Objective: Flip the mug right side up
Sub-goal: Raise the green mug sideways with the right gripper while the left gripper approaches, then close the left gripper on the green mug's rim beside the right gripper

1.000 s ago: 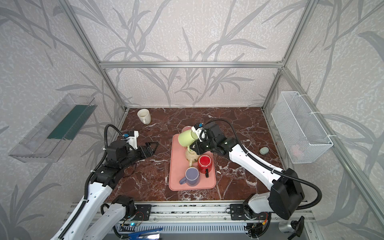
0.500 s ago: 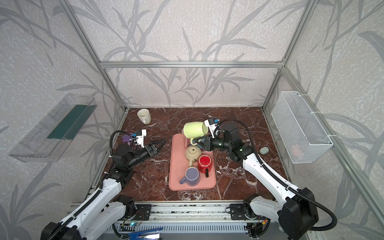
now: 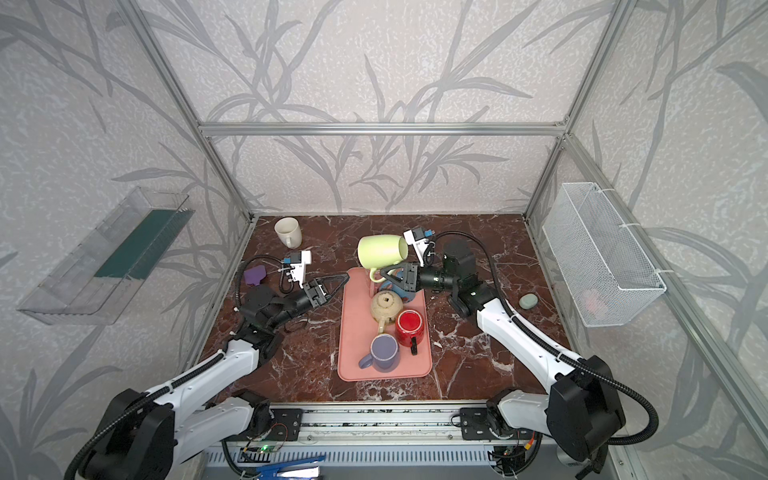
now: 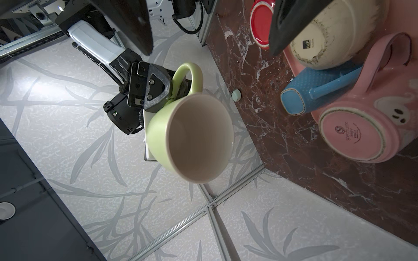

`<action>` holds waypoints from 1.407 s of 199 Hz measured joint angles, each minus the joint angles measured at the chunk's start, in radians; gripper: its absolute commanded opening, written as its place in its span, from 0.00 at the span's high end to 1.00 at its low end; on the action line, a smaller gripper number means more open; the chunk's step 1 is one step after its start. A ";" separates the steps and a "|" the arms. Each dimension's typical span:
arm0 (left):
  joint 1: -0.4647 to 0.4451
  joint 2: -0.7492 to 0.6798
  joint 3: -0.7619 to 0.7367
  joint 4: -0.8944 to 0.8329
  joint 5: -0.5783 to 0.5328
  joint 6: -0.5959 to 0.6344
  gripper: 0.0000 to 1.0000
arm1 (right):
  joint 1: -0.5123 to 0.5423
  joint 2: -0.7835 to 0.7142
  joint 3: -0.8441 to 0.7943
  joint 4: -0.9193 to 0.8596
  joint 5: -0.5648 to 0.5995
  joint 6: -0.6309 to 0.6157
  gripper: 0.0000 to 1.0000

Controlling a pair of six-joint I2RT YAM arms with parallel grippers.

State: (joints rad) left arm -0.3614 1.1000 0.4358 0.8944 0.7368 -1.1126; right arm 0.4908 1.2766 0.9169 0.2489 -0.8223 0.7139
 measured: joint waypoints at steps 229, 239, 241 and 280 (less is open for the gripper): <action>-0.130 0.283 0.138 0.362 0.028 -0.161 0.55 | 0.028 0.074 0.031 0.207 -0.090 0.087 1.00; -0.130 0.287 0.138 0.372 0.028 -0.165 0.56 | 0.031 0.078 0.031 0.212 -0.093 0.087 1.00; -0.130 0.288 0.138 0.373 0.028 -0.166 0.56 | 0.032 0.078 0.031 0.213 -0.093 0.088 1.00; -0.130 0.288 0.146 0.399 0.032 -0.172 0.68 | 0.037 0.079 0.029 0.238 -0.092 0.089 1.00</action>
State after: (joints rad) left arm -0.4919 1.3880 0.5816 1.2934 0.7689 -1.2850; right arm 0.5278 1.3556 0.9459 0.4870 -0.9142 0.8024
